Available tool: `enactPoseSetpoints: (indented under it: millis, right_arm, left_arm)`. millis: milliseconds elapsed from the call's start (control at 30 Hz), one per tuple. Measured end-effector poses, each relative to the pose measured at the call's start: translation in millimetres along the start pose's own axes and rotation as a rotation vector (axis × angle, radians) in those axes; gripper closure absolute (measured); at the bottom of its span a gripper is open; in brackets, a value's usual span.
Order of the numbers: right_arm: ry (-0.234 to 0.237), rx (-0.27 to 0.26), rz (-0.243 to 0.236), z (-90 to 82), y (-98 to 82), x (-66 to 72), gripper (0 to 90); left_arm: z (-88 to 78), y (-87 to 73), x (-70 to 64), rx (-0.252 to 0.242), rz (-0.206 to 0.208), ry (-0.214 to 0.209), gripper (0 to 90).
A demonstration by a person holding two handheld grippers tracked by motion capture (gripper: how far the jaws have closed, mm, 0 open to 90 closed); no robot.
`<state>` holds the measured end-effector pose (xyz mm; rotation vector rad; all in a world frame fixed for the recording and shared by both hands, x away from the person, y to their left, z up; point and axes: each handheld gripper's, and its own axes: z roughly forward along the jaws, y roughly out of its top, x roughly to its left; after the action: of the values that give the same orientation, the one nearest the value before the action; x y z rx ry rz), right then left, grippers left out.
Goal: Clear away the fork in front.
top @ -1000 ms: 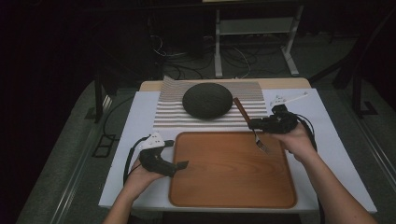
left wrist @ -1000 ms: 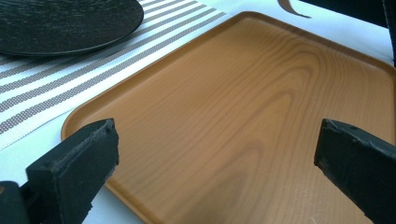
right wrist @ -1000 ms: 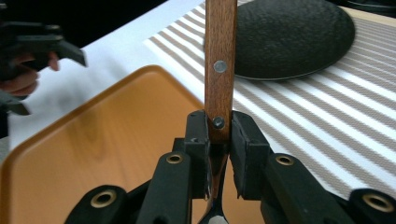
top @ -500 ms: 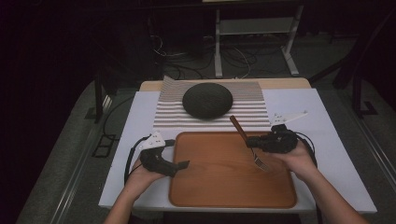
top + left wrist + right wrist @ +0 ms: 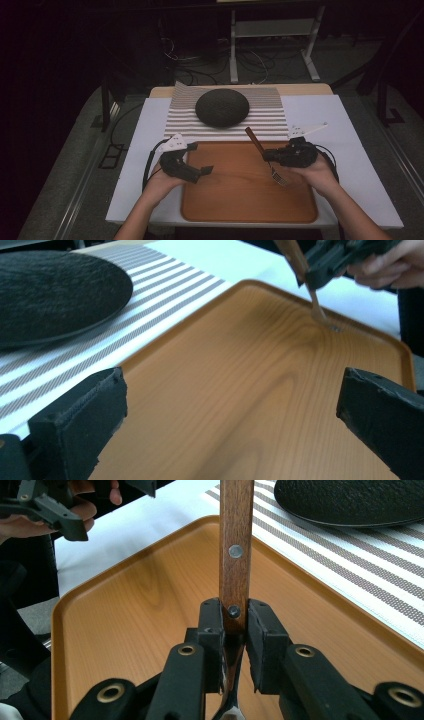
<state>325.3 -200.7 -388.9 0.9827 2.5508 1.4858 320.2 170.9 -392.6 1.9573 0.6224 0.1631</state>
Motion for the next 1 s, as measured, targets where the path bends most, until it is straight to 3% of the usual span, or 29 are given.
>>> enactPoseSetpoints:
  millis: [367, 733, 1000]
  right_arm:
    - [-0.006, -0.015, -0.003, -0.9, 0.3, -0.4, 76.7]
    - [0.003, -0.033, -0.019, 0.1, 1.7, 3.1, 76.7]
    - [0.005, -0.046, -0.027, 2.7, 2.9, 5.8, 76.7]
  left_arm:
    - [26.3, 25.7, 1.0, -0.021, 0.02, -0.043, 0.0]
    - [54.6, 49.2, -6.8, -0.026, 0.033, -0.075, 0.1]
    - [71.4, 60.7, -15.7, -0.054, 0.024, -0.076, 15.3]
